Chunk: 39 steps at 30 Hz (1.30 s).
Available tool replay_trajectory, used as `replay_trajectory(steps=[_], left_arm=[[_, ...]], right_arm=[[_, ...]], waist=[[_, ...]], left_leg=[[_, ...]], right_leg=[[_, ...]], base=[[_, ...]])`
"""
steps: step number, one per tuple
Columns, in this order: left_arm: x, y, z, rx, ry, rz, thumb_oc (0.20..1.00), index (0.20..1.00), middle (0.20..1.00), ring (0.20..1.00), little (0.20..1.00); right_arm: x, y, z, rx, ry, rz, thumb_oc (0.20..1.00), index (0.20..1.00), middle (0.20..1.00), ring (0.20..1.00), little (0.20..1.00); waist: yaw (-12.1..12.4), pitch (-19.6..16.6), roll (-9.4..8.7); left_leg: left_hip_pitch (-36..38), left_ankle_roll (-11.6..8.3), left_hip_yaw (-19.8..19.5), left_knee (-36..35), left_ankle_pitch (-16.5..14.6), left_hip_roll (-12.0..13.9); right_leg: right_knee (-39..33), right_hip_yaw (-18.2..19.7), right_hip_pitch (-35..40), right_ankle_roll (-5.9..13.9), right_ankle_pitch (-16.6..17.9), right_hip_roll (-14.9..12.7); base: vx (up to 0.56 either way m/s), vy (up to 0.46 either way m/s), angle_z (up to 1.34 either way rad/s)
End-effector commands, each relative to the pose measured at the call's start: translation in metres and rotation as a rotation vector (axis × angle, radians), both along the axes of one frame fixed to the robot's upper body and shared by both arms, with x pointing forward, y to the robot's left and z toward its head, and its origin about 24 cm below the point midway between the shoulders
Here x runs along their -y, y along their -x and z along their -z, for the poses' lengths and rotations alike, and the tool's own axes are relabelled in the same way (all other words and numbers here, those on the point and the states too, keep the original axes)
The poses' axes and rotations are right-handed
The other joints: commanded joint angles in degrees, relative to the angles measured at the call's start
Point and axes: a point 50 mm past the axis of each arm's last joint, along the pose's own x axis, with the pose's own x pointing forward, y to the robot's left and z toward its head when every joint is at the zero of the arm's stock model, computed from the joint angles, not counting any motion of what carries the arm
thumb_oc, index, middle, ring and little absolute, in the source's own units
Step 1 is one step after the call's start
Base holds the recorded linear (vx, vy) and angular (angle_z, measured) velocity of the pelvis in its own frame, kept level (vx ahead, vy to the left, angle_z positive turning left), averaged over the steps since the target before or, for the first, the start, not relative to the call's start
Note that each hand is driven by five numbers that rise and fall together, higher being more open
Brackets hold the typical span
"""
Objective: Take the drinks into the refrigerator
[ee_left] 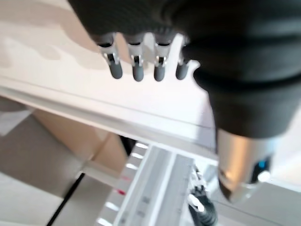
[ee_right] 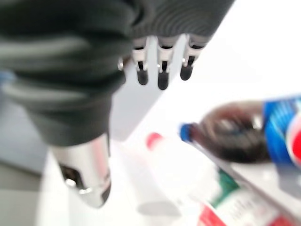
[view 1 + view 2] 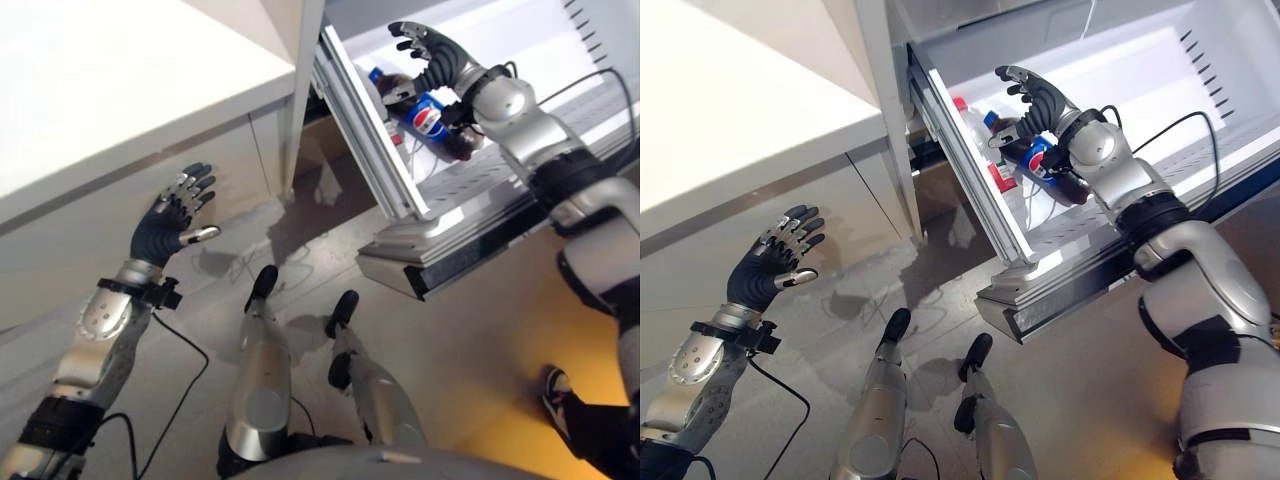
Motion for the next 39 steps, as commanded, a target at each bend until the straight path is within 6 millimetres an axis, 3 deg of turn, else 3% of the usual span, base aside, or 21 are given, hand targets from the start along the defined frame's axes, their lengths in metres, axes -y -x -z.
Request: replay_trajectory(steps=[1, 5, 7, 8, 10, 12, 13, 20, 21, 23, 24, 25, 26, 27, 29, 30, 31, 32, 33, 34, 39], left_arm=[[0.004, 0.013, -0.022, 0.098, -0.055, 0.065, 1.0, 1.0, 1.0, 1.0, 1.0], [0.0, 0.016, -0.021, 0.096, -0.055, 0.053, 1.0, 1.0, 1.0, 1.0, 1.0], [-0.003, 0.019, -0.016, 0.083, -0.045, 0.035, 1.0, 1.0, 1.0, 1.0, 1.0], [-0.003, 0.019, -0.016, 0.082, -0.049, 0.037, 1.0, 1.0, 1.0, 1.0, 1.0], [-0.006, 0.023, -0.011, 0.067, -0.049, 0.017, 1.0, 1.0, 1.0, 1.0, 1.0], [-0.009, 0.032, -0.001, 0.049, -0.005, -0.024, 1.0, 1.0, 1.0, 1.0, 1.0], [-0.009, 0.032, -0.002, 0.047, -0.014, -0.016, 1.0, 1.0, 1.0, 1.0, 1.0], [-0.008, 0.036, 0.005, 0.04, -0.012, -0.034, 1.0, 1.0, 1.0, 1.0, 1.0], [-0.007, 0.037, 0.008, 0.033, -0.005, -0.046, 1.0, 1.0, 1.0, 1.0, 1.0], [-0.007, 0.037, 0.009, 0.036, -0.007, -0.049, 1.0, 1.0, 1.0, 1.0, 1.0], [-0.007, 0.037, 0.009, 0.036, -0.008, -0.049, 1.0, 1.0, 1.0, 1.0, 1.0], [-0.006, 0.036, 0.009, 0.038, -0.01, -0.046, 1.0, 1.0, 1.0, 1.0, 1.0], [-0.006, 0.035, 0.007, 0.043, -0.017, -0.049, 1.0, 1.0, 1.0, 1.0, 1.0], [-0.006, 0.035, 0.007, 0.043, -0.017, -0.051, 1.0, 1.0, 1.0, 1.0, 1.0], [-0.005, 0.031, 0.005, 0.059, -0.005, -0.054, 1.0, 1.0, 1.0, 1.0, 1.0], [-0.005, 0.031, 0.005, 0.06, -0.006, -0.057, 1.0, 1.0, 1.0, 1.0, 1.0], [-0.002, 0.026, 0.003, 0.078, 0.007, -0.056, 1.0, 1.0, 1.0, 1.0, 1.0], [0.001, 0.023, 0.002, 0.086, 0.014, -0.046, 1.0, 1.0, 1.0, 1.0, 1.0], [0.001, 0.024, 0.001, 0.087, 0.013, -0.049, 1.0, 1.0, 1.0, 1.0, 1.0], [0.005, 0.021, 0.0, 0.102, 0.031, -0.045, 1.0, 1.0, 1.0, 1.0, 1.0], [0.016, 0.016, -0.001, 0.118, 0.062, -0.013, 1.0, 1.0, 1.0, 1.0, 1.0]], right_arm=[[0.004, 0.021, -0.036, 0.116, -0.009, -0.082, 1.0, 1.0, 1.0, 1.0, 1.0], [0.022, 0.042, -0.038, 0.127, 0.004, -0.121, 1.0, 1.0, 1.0, 1.0, 1.0], [0.042, 0.063, -0.037, 0.154, 0.035, -0.111, 1.0, 1.0, 1.0, 1.0, 1.0], [0.044, 0.064, -0.035, 0.152, 0.031, -0.108, 1.0, 1.0, 1.0, 1.0, 1.0], [0.055, 0.078, -0.027, 0.136, 0.049, -0.115, 1.0, 1.0, 1.0, 1.0, 1.0], [0.09, 0.097, -0.003, 0.119, -0.04, -0.059, 1.0, 1.0, 1.0, 1.0, 1.0], [0.093, 0.1, 0.0, 0.117, -0.048, -0.051, 1.0, 1.0, 1.0, 1.0, 1.0], [0.142, 0.142, 0.083, -0.03, -0.11, 0.131, 1.0, 1.0, 1.0, 1.0, 1.0], [0.149, 0.149, 0.119, -0.136, -0.124, 0.179, 1.0, 1.0, 1.0, 1.0, 1.0], [0.155, 0.155, 0.144, -0.217, -0.091, 0.232, 1.0, 1.0, 1.0, 1.0, 1.0], [0.155, 0.155, 0.145, -0.216, -0.091, 0.232, 1.0, 1.0, 1.0, 1.0, 1.0], [0.157, 0.154, 0.162, -0.272, -0.082, 0.258, 1.0, 1.0, 1.0, 1.0, 1.0], [0.157, 0.153, 0.197, -0.383, -0.097, 0.296, 1.0, 1.0, 1.0, 1.0, 1.0], [0.156, 0.152, 0.197, -0.383, -0.097, 0.295, 1.0, 1.0, 1.0, 1.0, 1.0], [0.144, 0.143, 0.238, -0.498, -0.087, 0.305, 1.0, 1.0, 1.0, 1.0, 1.0], [0.143, 0.142, 0.239, -0.497, -0.087, 0.303, 1.0, 1.0, 1.0, 1.0, 1.0], [0.128, 0.132, 0.259, -0.553, -0.054, 0.283, 0.834, 0.834, 0.834, 0.834, 0.834], [0.119, 0.125, 0.269, -0.582, -0.053, 0.274, 0.589, 0.589, 0.589, 0.589, 0.589], [0.118, 0.124, 0.27, -0.581, -0.053, 0.271, 0.529, 0.529, 0.529, 0.529, 0.529], [0.105, 0.115, 0.282, -0.6, -0.094, 0.272, 0.2, 0.2, 0.2, 0.2, 0.2], [0.067, 0.093, 0.294, -0.604, -0.104, 0.211, 0.2, 0.2, 0.2, 0.2, 0.2]], waist=[[-1.8, -2.8, -2.28], [-4.1, -6.0, -2.94], [-6.7, -8.1, -2.67], [-6.5, -8.1, -2.83], [-8.1, -9.1, -2.19], [-11.3, -10.6, -0.43], [-10.8, -10.7, -0.76], [-13.6, -11.1, 0.8], [-14.1, -10.7, 1.06], [-14.3, -10.4, 1.42], [-14.2, -10.4, 1.39], [-14.2, -10.2, 1.56], [-14.1, -9.6, 1.99], [-14.2, -9.6, 1.91], [-13.6, -8.8, 2.4], [-13.7, -8.8, 2.33], [-13.0, -8.1, 2.69], [-12.6, -7.9, 2.98], [-12.7, -7.9, 2.91], [-12.2, -7.7, 3.43], [-10.8, -7.4, 4.33]], left_leg=[[1.1, 6.69, 1.6, 0.3, -2.7, -5.1], [3.1, 6.77, 3.6, 1.4, -4.0, -4.5], [5.2, 6.99, 5.2, 1.5, -4.8, -4.1], [5.3, 6.99, 5.2, 1.5, -4.9, -4.1], [6.1, 7.17, 5.6, 1.6, -5.3, -4.3], [7.0, 7.43, 6.2, 1.3, -5.7, -4.4], [7.0, 7.43, 6.1, 1.4, -5.7, -4.4], [6.8, 7.98, 6.7, 1.4, -5.9, -4.5], [6.5, 8.11, 6.9, 1.7, -6.0, -4.6], [6.1, 8.14, 7.0, 1.9, -6.0, -4.7], [6.1, 8.14, 7.0, 1.9, -6.0, -4.7], [6.0, 8.16, 7.2, 1.9, -5.9, -4.6], [5.7, 8.29, 7.3, 2.1, -5.9, -4.6], [5.7, 8.29, 7.3, 2.1, -5.9, -4.6], [5.5, 8.39, 7.4, 2.2, -5.9, -4.7], [5.5, 8.39, 7.4, 2.3, -5.9, -4.7], [5.0, 8.57, 7.3, 2.8, -6.1, -4.9], [4.7, 8.64, 7.2, 3.2, -6.2, -5.1], [4.7, 8.64, 7.3, 3.2, -6.3, -5.0], [4.5, 8.72, 7.2, 3.4, -6.3, -5.2], [4.1, 8.75, 6.5, 2.9, -5.8, -5.4]], right_leg=[[7.6, 0.5, 1.7, 3.13, -8.4, -1.4], [7.7, 2.7, 2.8, 3.27, -8.4, -0.9], [8.3, 4.2, 3.7, 3.38, -8.9, -0.8], [8.4, 4.3, 3.8, 3.38, -8.9, -0.7], [9.0, 4.5, 4.2, 3.54, -9.3, -0.7], [9.5, 5.0, 4.4, 3.86, -9.7, -0.9], [9.5, 4.9, 4.4, 3.86, -9.7, -0.9], [11.8, 5.1, 2.6, 4.26, -10.2, -1.5], [11.9, 5.3, 2.2, 4.24, -10.2, -1.6], [11.9, 5.6, 1.8, 4.23, -10.1, -1.7], [11.9, 5.6, 1.8, 4.23, -10.2, -1.7], [11.9, 5.6, 1.6, 4.28, -10.1, -1.8], [11.9, 5.9, 1.2, 4.28, -10.0, -1.9], [12.0, 5.9, 1.2, 4.28, -10.0, -1.9], [12.2, 6.0, 1.1, 4.38, -10.0, -2.2], [12.2, 6.1, 1.1, 4.38, -10.0, -2.2], [12.5, 6.3, 0.7, 4.32, -9.9, -2.3], [12.5, 6.4, 0.7, 4.29, -9.9, -2.4], [12.5, 6.4, 0.7, 4.29, -9.9, -2.4], [12.6, 6.5, 0.5, 4.22, -9.9, -2.4], [12.5, 6.1, 0.3, 4.05, -10.1, -2.4]], base=[[0.04, 0.011, -0.06], [0.04, 0.025, -0.21], [0.06, 0.054, -0.37], [0.03, 0.042, -0.42], [0.03, 0.049, -0.34], [0.03, 0.072, -0.16], [0.01, 0.039, -0.17], [-0.02, 0.035, -0.12], [-0.01, 0.024, -0.09], [-0.02, 0.021, -0.07], [-0.01, 0.017, -0.09], [-0.03, 0.021, -0.07], [-0.03, 0.021, -0.03], [0.0, 0.0, 0.0], [0.0, 0.004, -0.02], [0.0, 0.004, -0.04], [0.0, 0.0, 0.0], [0.0, 0.0, 0.0], [0.0, 0.0, 0.0], [0.0, 0.0, 0.0], [0.0, 0.0, 0.0]])
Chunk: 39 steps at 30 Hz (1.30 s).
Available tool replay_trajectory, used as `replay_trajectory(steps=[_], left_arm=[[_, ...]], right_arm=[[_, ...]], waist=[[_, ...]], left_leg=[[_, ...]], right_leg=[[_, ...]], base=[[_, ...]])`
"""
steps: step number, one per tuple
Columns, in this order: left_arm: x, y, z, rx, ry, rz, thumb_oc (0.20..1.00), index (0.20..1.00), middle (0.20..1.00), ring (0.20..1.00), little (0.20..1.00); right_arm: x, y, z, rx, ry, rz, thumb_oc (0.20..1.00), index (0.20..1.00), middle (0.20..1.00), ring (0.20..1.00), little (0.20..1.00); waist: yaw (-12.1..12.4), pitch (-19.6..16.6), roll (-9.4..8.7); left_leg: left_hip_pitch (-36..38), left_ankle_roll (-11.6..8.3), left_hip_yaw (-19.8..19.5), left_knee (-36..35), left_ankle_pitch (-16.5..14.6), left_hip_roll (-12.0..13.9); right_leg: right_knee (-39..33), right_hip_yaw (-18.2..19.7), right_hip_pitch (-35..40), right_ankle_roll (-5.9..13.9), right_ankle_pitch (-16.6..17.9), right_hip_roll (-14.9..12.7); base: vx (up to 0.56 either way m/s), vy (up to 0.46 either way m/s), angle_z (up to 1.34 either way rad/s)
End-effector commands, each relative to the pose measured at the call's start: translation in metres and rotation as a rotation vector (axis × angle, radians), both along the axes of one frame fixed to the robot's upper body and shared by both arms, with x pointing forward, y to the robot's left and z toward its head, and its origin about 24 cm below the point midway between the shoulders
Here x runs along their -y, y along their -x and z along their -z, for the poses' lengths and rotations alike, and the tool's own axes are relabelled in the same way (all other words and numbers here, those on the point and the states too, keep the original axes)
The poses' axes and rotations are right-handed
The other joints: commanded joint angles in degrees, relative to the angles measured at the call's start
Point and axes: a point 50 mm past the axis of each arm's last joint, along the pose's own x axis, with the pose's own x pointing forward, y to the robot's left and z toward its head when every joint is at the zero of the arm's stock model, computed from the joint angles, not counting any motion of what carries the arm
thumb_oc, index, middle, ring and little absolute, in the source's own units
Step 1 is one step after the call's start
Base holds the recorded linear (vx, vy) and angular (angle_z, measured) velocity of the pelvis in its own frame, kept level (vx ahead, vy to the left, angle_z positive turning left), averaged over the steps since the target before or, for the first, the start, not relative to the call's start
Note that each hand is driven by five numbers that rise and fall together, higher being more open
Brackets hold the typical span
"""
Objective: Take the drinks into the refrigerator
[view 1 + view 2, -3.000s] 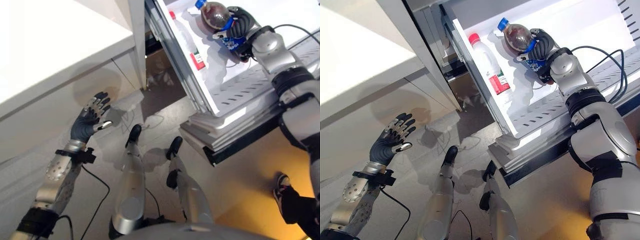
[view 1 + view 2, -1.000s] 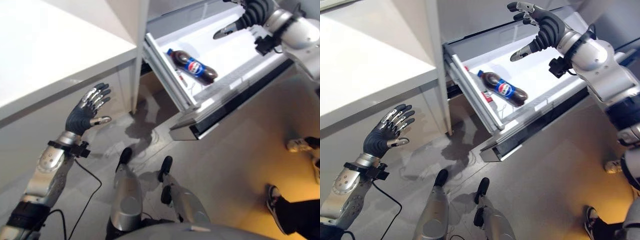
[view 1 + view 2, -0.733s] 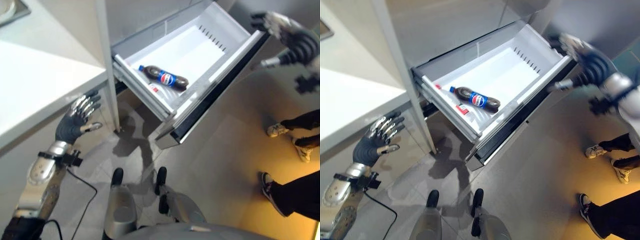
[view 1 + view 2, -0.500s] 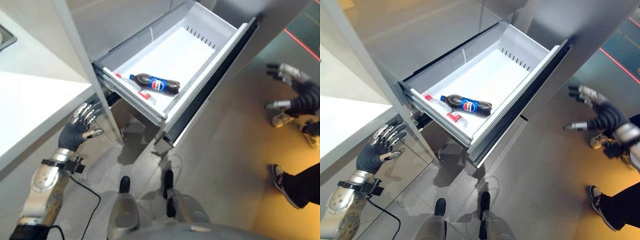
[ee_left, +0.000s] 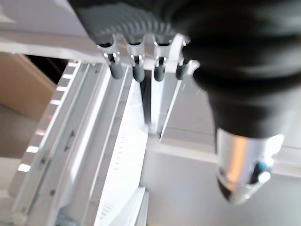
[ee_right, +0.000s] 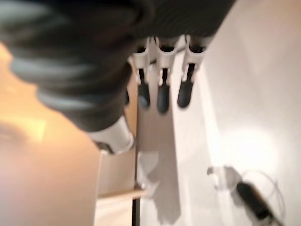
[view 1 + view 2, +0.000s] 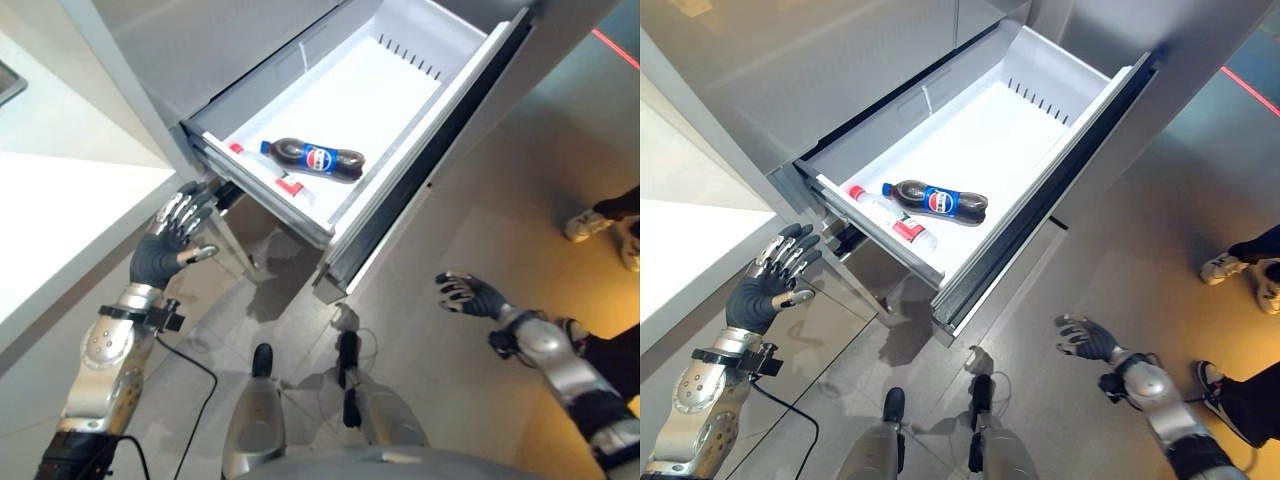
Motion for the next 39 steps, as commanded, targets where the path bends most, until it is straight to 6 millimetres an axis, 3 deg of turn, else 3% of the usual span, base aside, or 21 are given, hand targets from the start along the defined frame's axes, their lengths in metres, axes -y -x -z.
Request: replay_trajectory(steps=[1, 7, 13, 14, 18, 19, 20, 21, 25, 26, 27, 29, 33, 39], left_arm=[[0.005, 0.0, -0.019, 0.111, -0.028, 0.018, 1.0, 1.0, 1.0, 1.0, 1.0], [0.018, -0.002, -0.02, 0.118, -0.032, 0.068, 1.0, 1.0, 1.0, 1.0, 1.0], [0.019, 0.0, -0.02, 0.118, -0.049, 0.094, 1.0, 1.0, 1.0, 1.0, 1.0], [0.019, 0.0, -0.02, 0.114, -0.047, 0.098, 1.0, 1.0, 1.0, 1.0, 1.0], [0.02, 0.0, -0.02, 0.111, -0.036, 0.112, 1.0, 1.0, 1.0, 1.0, 1.0], [0.02, 0.001, -0.021, 0.113, -0.033, 0.114, 1.0, 1.0, 1.0, 1.0, 1.0], [0.02, 0.001, -0.022, 0.117, -0.02, 0.121, 1.0, 1.0, 1.0, 1.0, 1.0], [0.019, 0.001, -0.023, 0.118, -0.02, 0.121, 1.0, 1.0, 1.0, 1.0, 1.0], [0.017, -0.001, -0.026, 0.127, -0.012, 0.129, 1.0, 1.0, 1.0, 1.0, 1.0], [0.015, -0.002, -0.028, 0.134, -0.004, 0.127, 1.0, 1.0, 1.0, 1.0, 1.0], [0.015, -0.002, -0.028, 0.135, -0.004, 0.127, 1.0, 1.0, 1.0, 1.0, 1.0], [0.015, -0.003, -0.029, 0.133, 0.008, 0.132, 1.0, 1.0, 1.0, 1.0, 1.0], [0.016, -0.005, -0.03, 0.134, 0.009, 0.133, 1.0, 1.0, 1.0, 1.0, 1.0], [0.018, -0.002, -0.029, 0.134, 0.002, 0.127, 1.0, 1.0, 1.0, 1.0, 1.0]], right_arm=[[-0.011, -0.03, -0.03, 0.153, 0.032, -0.025, 0.2, 0.2, 0.2, 0.2, 0.2], [-0.062, -0.048, -0.031, 0.197, 0.039, -0.141, 0.2, 0.2, 0.2, 0.2, 0.2], [-0.107, -0.06, -0.059, 0.288, 0.121, -0.394, 0.2, 0.2, 0.2, 0.2, 0.2], [-0.119, -0.065, -0.074, 0.34, 0.135, -0.45, 0.2, 0.2, 0.2, 0.2, 0.2], [-0.132, -0.08, -0.113, 0.463, 0.1, -0.462, 0.2, 0.2, 0.2, 0.2, 0.2], [-0.134, -0.086, -0.128, 0.511, 0.093, -0.452, 0.2, 0.2, 0.2, 0.2, 0.2], [-0.134, -0.096, -0.158, 0.601, 0.068, -0.415, 0.2, 0.2, 0.2, 0.2, 0.2], [-0.134, -0.096, -0.158, 0.602, 0.068, -0.415, 0.2, 0.2, 0.2, 0.2, 0.2], [-0.132, -0.111, -0.225, 0.811, 0.076, -0.357, 0.2, 0.2, 0.2, 0.2, 0.2], [-0.137, -0.109, -0.256, 0.916, 0.027, -0.346, 0.2, 0.2, 0.2, 0.2, 0.2], [-0.137, -0.109, -0.256, 0.917, 0.027, -0.346, 0.2, 0.2, 0.2, 0.2, 0.2], [-0.145, -0.104, -0.276, 0.985, -0.019, -0.36, 0.2, 0.2, 0.2, 0.2, 0.2], [-0.155, -0.094, -0.28, 1.008, -0.067, -0.417, 0.2, 0.2, 0.2, 0.2, 0.2], [-0.15, -0.095, -0.239, 0.878, -0.025, -0.434, 0.2, 0.2, 0.2, 0.2, 0.2]], waist=[[1.0, 0.7, -0.58], [2.8, 0.8, 0.87], [4.8, 1.0, 1.57], [5.6, 1.1, 1.75], [6.9, 1.4, 2.01], [7.4, 1.5, 2.1], [8.0, 1.4, 2.22], [8.0, 1.5, 2.22], [9.3, 1.4, 2.25], [9.9, 1.4, 2.27], [9.9, 1.4, 2.27], [10.4, 1.5, 2.27], [10.6, 1.5, 2.4], [10.1, 2.0, 2.74]], left_leg=[[-1.8, 5.74, -2.9, 1.0, -1.2, -4.3], [-1.8, 5.82, -4.6, 0.1, -0.5, -5.1], [-2.2, 5.64, -6.1, -0.4, 0.2, -5.7], [-2.1, 5.63, -6.3, -0.2, 0.1, -5.7], [-2.6, 5.74, -7.0, -0.6, 0.8, -5.9], [-2.7, 5.73, -7.2, -0.6, 0.9, -5.9], [-2.8, 5.74, -7.6, -0.8, 1.1, -6.1], [-2.8, 5.74, -7.6, -0.8, 1.1, -6.1], [-3.1, 5.68, -8.1, -0.9, 1.4, -6.2], [-3.3, 5.68, -8.3, -1.0, 1.6, -6.3], [-3.3, 5.68, -8.3, -1.0, 1.6, -6.3], [-3.6, 5.66, -8.5, -1.0, 1.7, -6.3], [-4.0, 5.56, -8.8, -0.9, 1.9, -6.4], [-4.2, 5.83, -8.0, -0.7, 1.6, -6.3]], right_leg=[[9.4, -2.6, -0.1, 1.85, -8.8, -0.7], [9.4, -3.8, 0.4, 1.57, -9.2, -1.0], [9.3, -5.2, 0.6, 1.47, -9.5, -1.6], [9.5, -5.4, 0.8, 1.43, -9.7, -1.6], [9.7, -6.0, 0.5, 1.31, -9.4, -1.9], [9.9, -6.2, 0.4, 1.3, -9.5, -2.0], [9.9, -6.5, 0.3, 1.3, -9.4, -2.1], [9.9, -6.6, 0.3, 1.3, -9.4, -2.1], [9.5, -6.9, 0.4, 1.37, -9.1, -2.2], [9.3, -7.1, 0.3, 1.38, -8.9, -2.3], [9.3, -7.1, 0.3, 1.37, -8.9, -2.3], [9.3, -7.3, 0.2, 1.31, -8.9, -2.4], [8.8, -7.8, 0.3, 1.32, -8.7, -2.5], [8.9, -7.3, 0.0, 1.38, -8.5, -2.5]], base=[[0.0, -0.011, 0.04], [0.02, -0.013, 0.16], [0.0, -0.021, 0.17], [-0.01, -0.017, 0.18], [-0.02, -0.012, 0.14], [-0.02, -0.013, 0.09], [-0.02, -0.008, 0.07], [0.0, 0.0, 0.0], [0.0, 0.004, 0.04], [0.0, 0.001, 0.03], [0.0, 0.004, 0.05], [0.0, 0.002, 0.07], [0.01, 0.005, 0.12], [0.0, 0.026, 0.05]])
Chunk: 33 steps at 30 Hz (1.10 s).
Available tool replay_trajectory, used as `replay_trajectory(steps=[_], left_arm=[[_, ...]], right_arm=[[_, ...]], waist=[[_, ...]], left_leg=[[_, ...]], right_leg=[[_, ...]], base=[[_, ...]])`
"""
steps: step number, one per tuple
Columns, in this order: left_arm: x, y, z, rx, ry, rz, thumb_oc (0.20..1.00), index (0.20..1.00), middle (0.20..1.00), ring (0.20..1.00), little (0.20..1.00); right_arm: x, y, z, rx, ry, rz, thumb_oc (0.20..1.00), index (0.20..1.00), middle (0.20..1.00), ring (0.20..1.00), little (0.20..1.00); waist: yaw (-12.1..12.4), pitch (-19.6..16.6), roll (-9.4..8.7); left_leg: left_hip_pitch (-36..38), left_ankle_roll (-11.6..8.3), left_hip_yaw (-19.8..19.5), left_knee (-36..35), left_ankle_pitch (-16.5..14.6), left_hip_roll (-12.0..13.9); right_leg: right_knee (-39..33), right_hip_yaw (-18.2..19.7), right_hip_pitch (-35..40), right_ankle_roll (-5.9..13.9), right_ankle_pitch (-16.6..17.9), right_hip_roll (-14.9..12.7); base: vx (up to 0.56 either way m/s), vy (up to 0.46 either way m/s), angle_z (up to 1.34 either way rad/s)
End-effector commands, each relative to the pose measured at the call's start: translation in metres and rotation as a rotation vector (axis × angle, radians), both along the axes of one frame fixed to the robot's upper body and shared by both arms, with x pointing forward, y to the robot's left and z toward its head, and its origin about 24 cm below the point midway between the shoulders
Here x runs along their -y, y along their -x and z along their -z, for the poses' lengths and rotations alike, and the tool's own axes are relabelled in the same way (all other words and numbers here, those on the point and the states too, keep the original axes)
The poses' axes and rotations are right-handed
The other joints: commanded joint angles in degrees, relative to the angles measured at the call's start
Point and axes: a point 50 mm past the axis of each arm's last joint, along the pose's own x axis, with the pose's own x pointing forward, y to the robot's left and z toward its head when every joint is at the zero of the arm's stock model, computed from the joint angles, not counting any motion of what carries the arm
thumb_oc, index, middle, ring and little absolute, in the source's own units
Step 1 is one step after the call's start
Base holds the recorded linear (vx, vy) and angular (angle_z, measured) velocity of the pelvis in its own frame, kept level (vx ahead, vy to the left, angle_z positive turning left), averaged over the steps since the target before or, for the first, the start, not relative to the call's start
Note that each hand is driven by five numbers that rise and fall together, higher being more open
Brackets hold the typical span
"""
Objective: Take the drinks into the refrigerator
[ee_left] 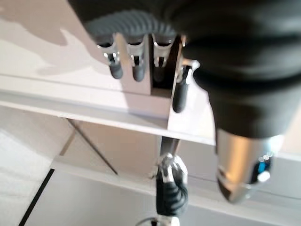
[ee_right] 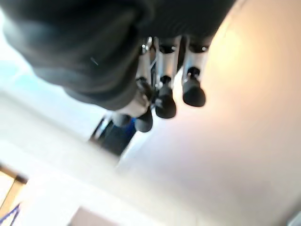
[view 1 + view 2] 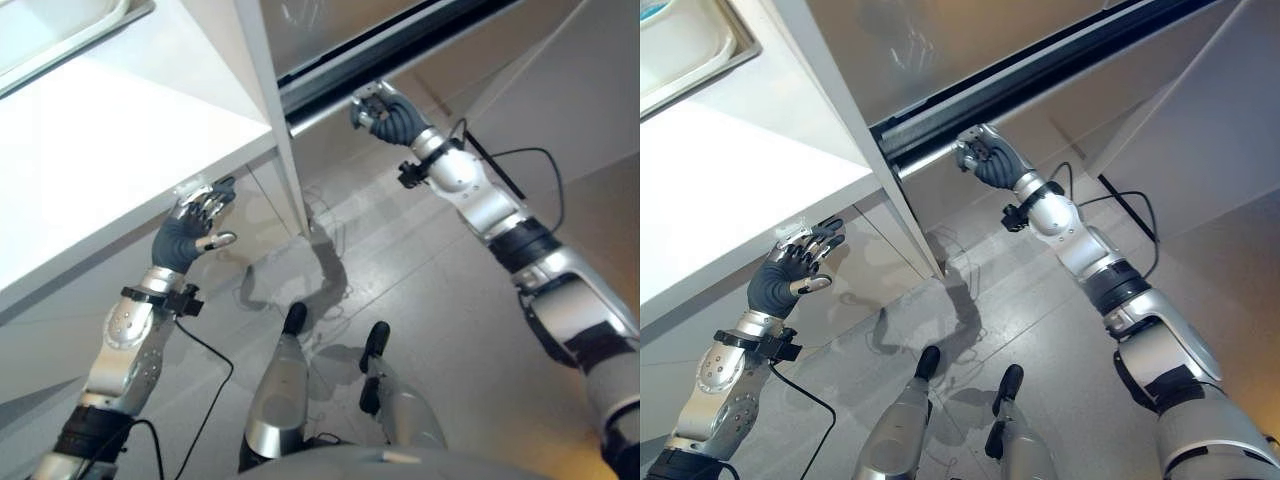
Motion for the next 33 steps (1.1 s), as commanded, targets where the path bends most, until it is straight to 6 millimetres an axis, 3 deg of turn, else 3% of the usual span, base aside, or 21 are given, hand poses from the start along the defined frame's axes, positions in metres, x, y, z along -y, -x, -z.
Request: replay_trajectory(steps=[1, 3, 4, 5, 9, 10, 11, 12, 14, 16, 17, 18, 19, 26, 33], left_arm=[[-0.001, 0.01, -0.02, 0.104, -0.018, 0.01, 1.0, 1.0, 1.0, 1.0, 1.0], [0.0, 0.01, -0.02, 0.113, -0.026, -0.001, 1.0, 1.0, 1.0, 1.0, 1.0], [-0.001, 0.011, -0.019, 0.119, -0.023, -0.021, 1.0, 1.0, 1.0, 1.0, 1.0], [0.0, 0.011, -0.019, 0.118, -0.023, -0.021, 1.0, 1.0, 1.0, 1.0, 1.0], [0.0, 0.012, -0.015, 0.126, -0.037, -0.059, 1.0, 1.0, 1.0, 1.0, 1.0], [-0.001, 0.013, -0.014, 0.123, -0.042, -0.065, 1.0, 1.0, 1.0, 1.0, 1.0], [-0.002, 0.015, -0.012, 0.123, -0.048, -0.079, 1.0, 1.0, 1.0, 1.0, 1.0], [-0.004, 0.016, -0.01, 0.121, -0.053, -0.089, 1.0, 1.0, 1.0, 1.0, 1.0], [-0.003, 0.016, -0.01, 0.119, -0.053, -0.088, 1.0, 1.0, 1.0, 1.0, 1.0], [-0.006, 0.019, -0.007, 0.109, -0.063, -0.104, 1.0, 1.0, 1.0, 1.0, 1.0], [-0.008, 0.021, -0.005, 0.105, -0.065, -0.112, 1.0, 1.0, 1.0, 1.0, 1.0], [-0.008, 0.021, -0.004, 0.104, -0.069, -0.117, 1.0, 1.0, 1.0, 1.0, 1.0], [-0.011, 0.023, -0.001, 0.096, -0.073, -0.137, 1.0, 1.0, 1.0, 1.0, 1.0], [-0.017, 0.029, 0.01, 0.057, -0.082, -0.177, 1.0, 1.0, 1.0, 1.0, 1.0], [-0.016, 0.032, 0.019, 0.019, -0.088, -0.173, 1.0, 1.0, 1.0, 1.0, 1.0]], right_arm=[[-0.003, 0.008, 0.006, 0.01, 0.022, -0.051, 0.2, 0.2, 0.2, 0.2, 0.2], [0.003, 0.011, 0.024, -0.044, -0.002, -0.045, 0.2, 0.2, 0.2, 0.2, 0.2], [0.007, 0.016, 0.045, -0.112, -0.067, -0.045, 0.2, 0.2, 0.2, 0.2, 0.2], [0.007, 0.017, 0.045, -0.113, -0.067, -0.044, 0.2, 0.2, 0.2, 0.2, 0.2], [0.03, 0.032, 0.089, -0.238, -0.201, 0.006, 0.2, 0.2, 0.2, 0.2, 0.2], [0.039, 0.038, 0.097, -0.257, -0.223, 0.026, 0.2, 0.2, 0.2, 0.2, 0.2], [0.061, 0.049, 0.118, -0.311, -0.279, 0.1, 0.2, 0.2, 0.2, 0.2, 0.2], [0.075, 0.055, 0.127, -0.324, -0.286, 0.148, 0.2, 0.2, 0.2, 0.2, 0.2], [0.075, 0.056, 0.127, -0.325, -0.286, 0.149, 0.2, 0.2, 0.2, 0.2, 0.2], [0.104, 0.073, 0.145, -0.356, -0.316, 0.249, 0.2, 0.2, 0.2, 0.2, 0.2], [0.112, 0.08, 0.146, -0.349, -0.323, 0.273, 0.316, 0.316, 0.316, 0.316, 0.316], [0.119, 0.085, 0.151, -0.357, -0.346, 0.3, 0.548, 0.548, 0.548, 0.548, 0.548], [0.133, 0.099, 0.16, -0.376, -0.425, 0.353, 1.0, 1.0, 1.0, 1.0, 1.0], [0.17, 0.139, 0.174, -0.388, -0.548, 0.487, 1.0, 1.0, 1.0, 1.0, 1.0], [0.185, 0.162, 0.182, -0.414, -0.57, 0.545, 1.0, 1.0, 1.0, 1.0, 1.0]], waist=[[-0.7, -2.6, -1.86], [-1.5, -2.4, -1.75], [-2.4, -2.3, -1.68], [-2.3, -2.4, -1.69], [-4.5, -2.2, -1.68], [-5.0, -2.2, -1.71], [-6.3, -2.2, -1.84], [-7.0, -2.4, -1.94], [-6.9, -2.5, -1.9], [-8.5, -3.0, -2.07], [-9.2, -3.2, -2.04], [-9.8, -3.3, -2.1], [-10.9, -3.6, -2.17], [-14.3, -5.6, -2.08], [-16.4, -8.0, -1.62]], left_leg=[[-1.2, 7.06, 0.5, 0.6, -1.0, -5.5], [-1.1, 7.11, 0.8, 0.7, -1.2, -5.4], [-1.0, 7.19, 1.1, 0.8, -1.3, -5.3], [-1.0, 7.19, 1.1, 0.8, -1.3, -5.3], [-1.1, 7.22, 1.6, 1.1, -1.5, -5.1], [-1.1, 7.21, 1.7, 1.1, -1.5, -5.0], [-1.0, 7.17, 2.0, 1.2, -1.6, -4.9], [-0.9, 7.15, 2.1, 1.2, -1.7, -4.8], [-0.9, 7.15, 2.0, 1.2, -1.7, -4.8], [-1.0, 7.1, 2.3, 1.2, -1.8, -4.7], [-0.8, 7.11, 2.4, 1.2, -1.8, -4.7], [-0.8, 7.11, 2.5, 1.1, -1.9, -4.6], [-0.5, 7.11, 3.0, 1.1, -2.0, -4.4], [0.7, 7.13, 4.1, 0.5, -2.2, -4.1], [2.7, 7.05, 5.3, -0.5, -2.5, -3.7]], right_leg=[[8.7, 0.8, -0.4, 2.08, -7.2, -1.9], [8.9, 1.1, -0.7, 2.1, -7.2, -1.9], [9.1, 1.5, -0.9, 2.12, -7.1, -1.8], [9.1, 1.5, -0.9, 2.12, -7.2, -1.8], [9.4, 2.1, -1.3, 2.1, -7.3, -1.7], [9.5, 2.2, -1.4, 2.09, -7.4, -1.7], [9.5, 2.2, -1.4, 2.14, -7.4, -1.7], [9.5, 2.3, -1.3, 2.16, -7.4, -1.6], [9.5, 2.3, -1.3, 2.16, -7.5, -1.6], [9.4, 2.4, -1.4, 2.24, -7.5, -1.6], [9.3, 2.5, -1.4, 2.26, -7.5, -1.6], [9.3, 2.7, -1.4, 2.3, -7.5, -1.5], [9.2, 3.3, -1.4, 2.37, -7.4, -1.4], [8.5, 4.5, -0.9, 2.5, -7.2, -1.1], [7.2, 5.4, 0.6, 2.62, -6.7, -0.9]], base=[[-0.01, 0.031, 0.03], [-0.01, 0.047, -0.06], [-0.01, 0.046, -0.1], [-0.01, 0.044, -0.07], [-0.01, 0.027, -0.08], [0.0, 0.025, -0.13], [0.01, 0.019, -0.12], [0.01, 0.013, -0.09], [0.01, 0.003, -0.07], [0.01, 0.004, -0.07], [0.0, 0.0, 0.0], [0.0, 0.0, 0.0], [0.01, 0.014, -0.11], [0.01, 0.011, -0.13], [0.02, 0.018, -0.13]])
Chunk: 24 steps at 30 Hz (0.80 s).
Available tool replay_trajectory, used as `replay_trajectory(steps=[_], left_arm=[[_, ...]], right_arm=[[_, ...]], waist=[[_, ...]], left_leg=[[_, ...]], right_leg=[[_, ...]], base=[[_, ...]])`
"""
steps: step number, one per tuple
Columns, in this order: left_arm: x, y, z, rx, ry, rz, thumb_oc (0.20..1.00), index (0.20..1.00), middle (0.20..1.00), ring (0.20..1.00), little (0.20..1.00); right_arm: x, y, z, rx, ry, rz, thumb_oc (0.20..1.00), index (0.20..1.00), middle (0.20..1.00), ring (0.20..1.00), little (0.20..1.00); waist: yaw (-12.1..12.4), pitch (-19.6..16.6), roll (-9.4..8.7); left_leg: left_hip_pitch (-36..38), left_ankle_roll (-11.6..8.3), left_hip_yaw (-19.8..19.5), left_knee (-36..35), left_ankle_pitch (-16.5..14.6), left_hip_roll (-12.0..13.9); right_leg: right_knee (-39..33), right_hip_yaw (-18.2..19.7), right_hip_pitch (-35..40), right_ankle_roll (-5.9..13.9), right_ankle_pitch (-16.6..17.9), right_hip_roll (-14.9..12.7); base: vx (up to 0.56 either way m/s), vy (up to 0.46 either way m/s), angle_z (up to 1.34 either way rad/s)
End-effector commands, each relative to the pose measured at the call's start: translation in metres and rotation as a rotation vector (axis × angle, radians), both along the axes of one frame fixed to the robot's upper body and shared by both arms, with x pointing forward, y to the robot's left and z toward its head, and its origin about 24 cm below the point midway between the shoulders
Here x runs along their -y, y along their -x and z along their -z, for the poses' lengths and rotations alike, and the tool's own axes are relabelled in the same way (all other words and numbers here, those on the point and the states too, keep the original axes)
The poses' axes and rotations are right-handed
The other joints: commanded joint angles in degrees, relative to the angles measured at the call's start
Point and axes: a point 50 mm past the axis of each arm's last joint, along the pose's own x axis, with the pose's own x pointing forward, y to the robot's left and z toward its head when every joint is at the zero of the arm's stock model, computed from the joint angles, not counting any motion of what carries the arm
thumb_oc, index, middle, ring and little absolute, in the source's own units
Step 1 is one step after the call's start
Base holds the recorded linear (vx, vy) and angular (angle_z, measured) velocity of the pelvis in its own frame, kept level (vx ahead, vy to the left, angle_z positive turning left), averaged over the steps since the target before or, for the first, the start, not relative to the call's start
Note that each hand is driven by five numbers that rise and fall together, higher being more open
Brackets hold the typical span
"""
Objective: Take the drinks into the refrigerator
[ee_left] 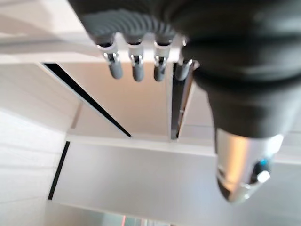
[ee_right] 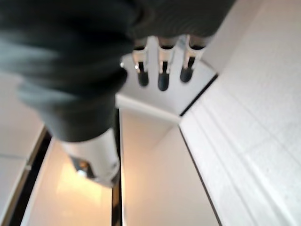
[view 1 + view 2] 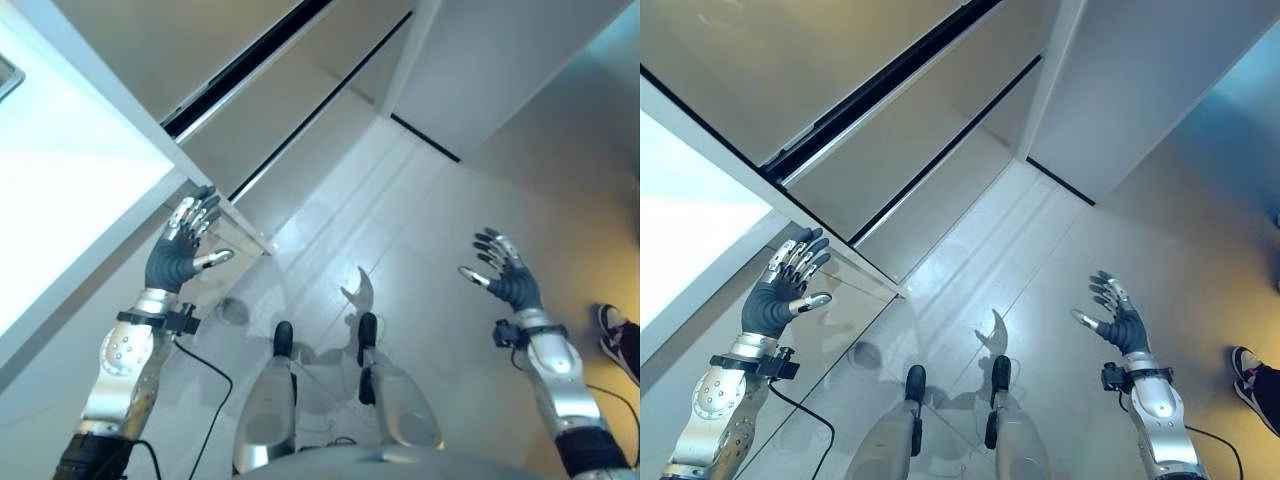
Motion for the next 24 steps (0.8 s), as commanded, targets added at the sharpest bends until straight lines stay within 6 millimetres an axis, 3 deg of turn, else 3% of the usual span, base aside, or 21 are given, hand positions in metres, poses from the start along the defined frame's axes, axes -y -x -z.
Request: replay_trajectory(steps=[1, 6, 11, 12, 13, 15, 17, 18, 19, 21, 22, 23, 24], left_arm=[[-0.004, 0.009, -0.004, 0.06, -0.027, -0.009, 1.0, 1.0, 1.0, 1.0, 1.0], [-0.002, 0.008, 0.005, 0.026, -0.028, -0.012, 1.0, 1.0, 1.0, 1.0, 1.0], [0.0, 0.007, 0.033, -0.089, -0.019, -0.038, 1.0, 1.0, 1.0, 1.0, 1.0], [-0.002, 0.008, 0.053, -0.174, -0.048, -0.061, 1.0, 1.0, 1.0, 1.0, 1.0], [-0.002, 0.008, 0.053, -0.173, -0.048, -0.061, 1.0, 1.0, 1.0, 1.0, 1.0], [-0.002, 0.011, 0.072, -0.254, -0.086, -0.071, 1.0, 1.0, 1.0, 1.0, 1.0], [-0.005, 0.019, 0.107, -0.412, -0.11, -0.103, 1.0, 1.0, 1.0, 1.0, 1.0], [-0.005, 0.019, 0.107, -0.411, -0.11, -0.103, 1.0, 1.0, 1.0, 1.0, 1.0], [-0.009, 0.03, 0.133, -0.535, -0.156, -0.125, 1.0, 1.0, 1.0, 1.0, 1.0], [-0.008, 0.033, 0.142, -0.576, -0.174, -0.127, 1.0, 1.0, 1.0, 1.0, 1.0], [-0.011, 0.042, 0.157, -0.658, -0.173, -0.149, 1.0, 1.0, 1.0, 1.0, 1.0], [-0.011, 0.042, 0.157, -0.658, -0.173, -0.149, 1.0, 1.0, 1.0, 1.0, 1.0], [-0.015, 0.066, 0.192, -0.854, -0.182, -0.213, 1.0, 1.0, 1.0, 1.0, 1.0]], right_arm=[[0.009, 0.004, -0.019, 0.103, 0.011, -0.005, 1.0, 1.0, 1.0, 1.0, 1.0], [0.017, 0.012, -0.006, 0.056, 0.007, 0.066, 1.0, 1.0, 1.0, 1.0, 1.0], [0.018, 0.012, 0.013, -0.019, -0.021, 0.111, 1.0, 1.0, 1.0, 1.0, 1.0], [0.02, 0.014, 0.024, -0.07, -0.009, 0.13, 1.0, 1.0, 1.0, 1.0, 1.0], [0.02, 0.014, 0.024, -0.069, -0.008, 0.13, 1.0, 1.0, 1.0, 1.0, 1.0], [0.02, 0.016, 0.033, -0.12, 0.009, 0.136, 1.0, 1.0, 1.0, 1.0, 1.0], [0.021, 0.024, 0.053, -0.226, 0.024, 0.153, 1.0, 1.0, 1.0, 1.0, 1.0], [0.021, 0.023, 0.053, -0.226, 0.025, 0.154, 1.0, 1.0, 1.0, 1.0, 1.0], [0.02, 0.031, 0.068, -0.304, 0.021, 0.162, 1.0, 1.0, 1.0, 1.0, 1.0], [0.02, 0.037, 0.078, -0.354, 0.023, 0.173, 1.0, 1.0, 1.0, 1.0, 1.0], [0.02, 0.045, 0.09, -0.423, 0.038, 0.177, 1.0, 1.0, 1.0, 1.0, 1.0], [0.02, 0.045, 0.09, -0.423, 0.038, 0.177, 1.0, 1.0, 1.0, 1.0, 1.0], [0.017, 0.062, 0.115, -0.575, 0.031, 0.19, 1.0, 1.0, 1.0, 1.0, 1.0]], waist=[[-1.1, -4.8, -0.39], [-2.4, -7.3, 0.14], [-3.1, -9.9, 0.71], [-3.2, -11.0, 0.94], [-3.2, -11.0, 0.96], [-3.2, -12.0, 1.12], [-3.3, -13.5, 1.33], [-3.3, -13.4, 1.35], [-3.4, -14.2, 1.45], [-3.5, -14.6, 1.48], [-3.5, -14.9, 1.54], [-3.5, -14.9, 1.55], [-3.5, -15.8, 1.53]], left_leg=[[-1.4, 5.57, -0.7, 1.5, -2.0, -3.4], [1.1, 5.44, 0.0, 0.4, -2.3, -3.1], [3.9, 5.5, 1.4, -0.8, -2.9, -2.9], [4.8, 5.46, 2.0, -0.9, -3.2, -2.7], [4.9, 5.46, 2.1, -0.9, -3.2, -2.7], [5.9, 5.4, 2.5, -1.1, -3.5, -2.6], [7.2, 5.32, 2.9, -1.6, -3.7, -2.3], [7.3, 5.32, 2.9, -1.7, -3.7, -2.3], [8.2, 5.23, 3.0, -2.2, -3.6, -2.1], [8.6, 5.22, 3.0, -2.4, -3.6, -2.0], [8.8, 5.21, 3.0, -2.5, -3.6, -2.0], [8.9, 5.21, 3.0, -2.5, -3.6, -2.0], [9.7, 5.15, 3.1, -2.8, -3.8, -1.9]], right_leg=[[4.6, -0.6, 1.9, 1.77, -6.2, -0.4], [3.3, 0.1, 4.2, 1.89, -6.0, -0.2], [1.6, 1.2, 6.5, 2.13, -5.6, 0.1], [1.1, 1.6, 7.3, 2.29, -5.5, 0.1], [1.1, 1.6, 7.3, 2.29, -5.5, 0.1], [0.7, 1.9, 8.3, 2.31, -5.6, 0.2], [0.2, 2.0, 9.4, 2.35, -5.8, 0.4], [0.2, 2.0, 9.5, 2.35, -5.8, 0.4], [0.1, 2.0, 10.2, 2.25, -6.0, 0.6], [0.1, 1.8, 10.5, 2.26, -6.2, 0.7], [0.1, 1.7, 10.9, 2.21, -6.3, 0.7], [0.1, 1.7, 10.9, 2.21, -6.3, 0.7], [-0.1, 1.6, 11.6, 2.12, -6.4, 0.8]], base=[[0.03, 0.016, -0.12], [0.05, 0.015, -0.09], [0.05, 0.019, -0.14], [0.03, 0.01, -0.11], [0.05, 0.011, -0.21], [0.05, 0.002, -0.18], [0.06, -0.008, -0.17], [0.06, -0.01, -0.15], [0.04, -0.012, -0.06], [0.02, -0.006, -0.01], [0.0, 0.0, 0.0], [0.04, -0.015, 0.01], [0.04, -0.013, 0.04]])
